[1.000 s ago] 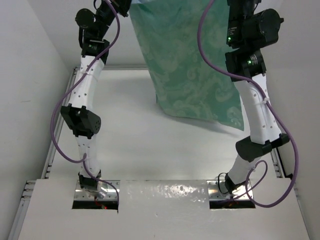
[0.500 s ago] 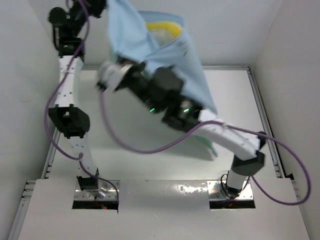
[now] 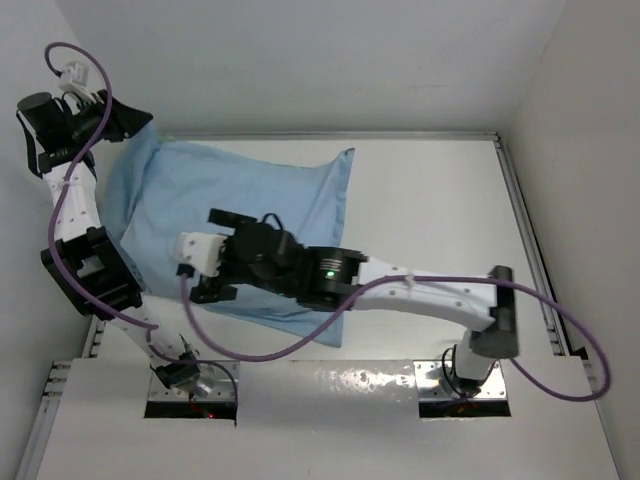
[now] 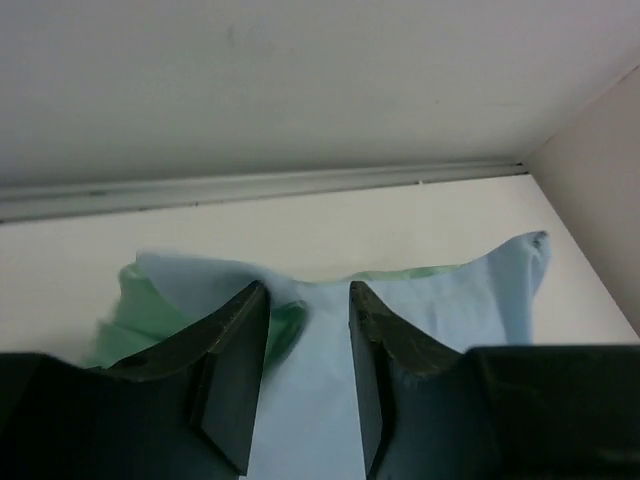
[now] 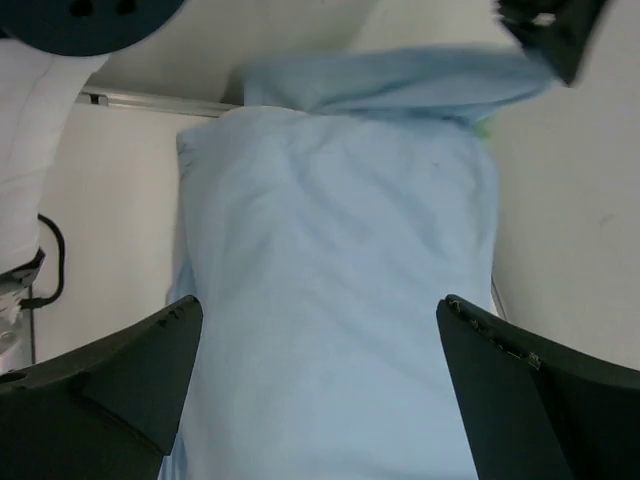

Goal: Put the pillow into the pillowcase

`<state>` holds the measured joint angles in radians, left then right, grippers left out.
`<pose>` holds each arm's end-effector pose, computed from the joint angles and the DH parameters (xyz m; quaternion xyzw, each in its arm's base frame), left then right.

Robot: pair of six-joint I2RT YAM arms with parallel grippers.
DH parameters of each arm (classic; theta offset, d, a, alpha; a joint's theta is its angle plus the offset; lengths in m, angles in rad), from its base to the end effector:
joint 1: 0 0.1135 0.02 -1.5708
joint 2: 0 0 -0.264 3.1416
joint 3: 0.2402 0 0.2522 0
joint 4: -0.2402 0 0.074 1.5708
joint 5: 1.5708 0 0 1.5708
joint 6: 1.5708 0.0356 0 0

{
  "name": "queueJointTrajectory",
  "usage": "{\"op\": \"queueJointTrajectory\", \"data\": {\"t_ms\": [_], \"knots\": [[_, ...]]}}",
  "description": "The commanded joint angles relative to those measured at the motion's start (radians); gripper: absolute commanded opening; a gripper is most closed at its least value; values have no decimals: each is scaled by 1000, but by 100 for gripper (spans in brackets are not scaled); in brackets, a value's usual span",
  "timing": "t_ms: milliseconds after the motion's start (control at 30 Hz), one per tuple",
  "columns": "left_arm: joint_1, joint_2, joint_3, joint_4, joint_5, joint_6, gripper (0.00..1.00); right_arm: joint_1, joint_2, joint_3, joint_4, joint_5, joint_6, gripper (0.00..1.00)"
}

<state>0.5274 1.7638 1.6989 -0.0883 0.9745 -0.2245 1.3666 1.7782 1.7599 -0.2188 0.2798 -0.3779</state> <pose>0.3707 0.1818 0.4022 0.0372 0.7358 -0.2646 0.6222 0.0959 0.4147 0.4019 -0.5404 0.5664 0.1941 0.5911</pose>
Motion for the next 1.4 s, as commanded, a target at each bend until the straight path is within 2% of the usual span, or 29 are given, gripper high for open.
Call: {"op": "queueJointTrajectory", "data": {"t_ms": [0, 67, 100, 133, 167, 200, 233, 267, 300, 333, 400, 533, 567, 733, 767, 800, 833, 900, 1000, 1033, 1067, 1133, 1167, 1200, 1233, 1267, 1300, 1367], "knots": [[28, -6, 16, -121, 1, 205, 36, -18, -210, -95, 156, 8, 171, 99], [28, 63, 98, -245, -22, 264, 42, -88, -289, -210, 162, 68, 250, 89], [28, 88, 134, -298, -29, 311, 45, -134, -308, -243, 136, 91, 298, 70], [28, 135, 212, -350, -43, 339, 52, -186, -339, -304, 112, 97, 441, 57], [28, 154, 247, -442, -71, 384, 55, -302, -350, -338, 64, 90, 511, 43], [28, 167, 272, -480, -89, 404, 62, -360, -358, -411, 44, 93, 622, 34], [28, 184, 312, -511, -108, 422, 67, -403, -365, -442, 24, 85, 664, 39], [26, 187, 323, -571, -150, 444, 72, -440, -372, -477, 9, 81, 700, 51], [28, 187, 329, -599, -175, 483, 79, -490, -376, -515, 18, 81, 730, 66], [29, 181, 334, -628, -203, 505, 80, -503, -381, -595, 38, 62, 785, 86], [31, 169, 324, -705, -298, 565, 82, -534, -369, -672, 111, 29, 871, 99], [69, 88, 152, -673, -401, 610, 83, -570, -182, -640, 185, -88, 1066, 99], [69, 76, 121, -662, -399, 608, 83, -575, -181, -640, 185, -88, 1067, 99], [127, 51, 77, -671, -376, 619, 83, -581, 97, -562, 289, -211, 1256, 97], [132, 49, 80, -689, -375, 628, 83, -596, 121, -568, 303, -223, 1293, 90], [140, 48, 84, -695, -376, 646, 83, -612, 133, -611, 346, -237, 1379, 63], [143, 42, 88, -703, -378, 655, 83, -633, 129, -652, 384, -272, 1416, 46], [146, 31, 88, -715, -385, 691, 83, -730, 89, -764, 531, -315, 1488, 0], [146, 17, 93, -745, -367, 738, 84, -907, -81, -1024, 569, -304, 1525, 0], [146, 20, 102, -758, -355, 749, 83, -958, -189, -1051, 546, -283, 1477, 0], [145, 23, 107, -792, -318, 773, 82, -1071, -239, -1063, 470, -281, 1428, 0], [131, 39, 108, -836, -300, 800, 77, -1212, -313, -993, 307, -284, 1177, 0], [119, 46, 102, -852, -300, 800, 77, -1241, -313, -934, 306, -295, 1060, 6], [85, 62, 79, -866, -313, 821, 76, -1262, -287, -777, 156, -312, 852, 24], [65, 68, 59, -875, -322, 829, 76, -1278, -258, -681, 66, -330, 770, 80], [42, 77, 38, -895, -341, 838, 76, -1282, -217, -569, -39, -347, 692, 95], [-5, 86, 21, -906, -347, 852, 77, -1282, -124, -355, -239, -373, 598, 99], [-58, 127, -27, -962, -336, 881, 78, -1263, -44, -184, -447, -398, 570, 99]]}}
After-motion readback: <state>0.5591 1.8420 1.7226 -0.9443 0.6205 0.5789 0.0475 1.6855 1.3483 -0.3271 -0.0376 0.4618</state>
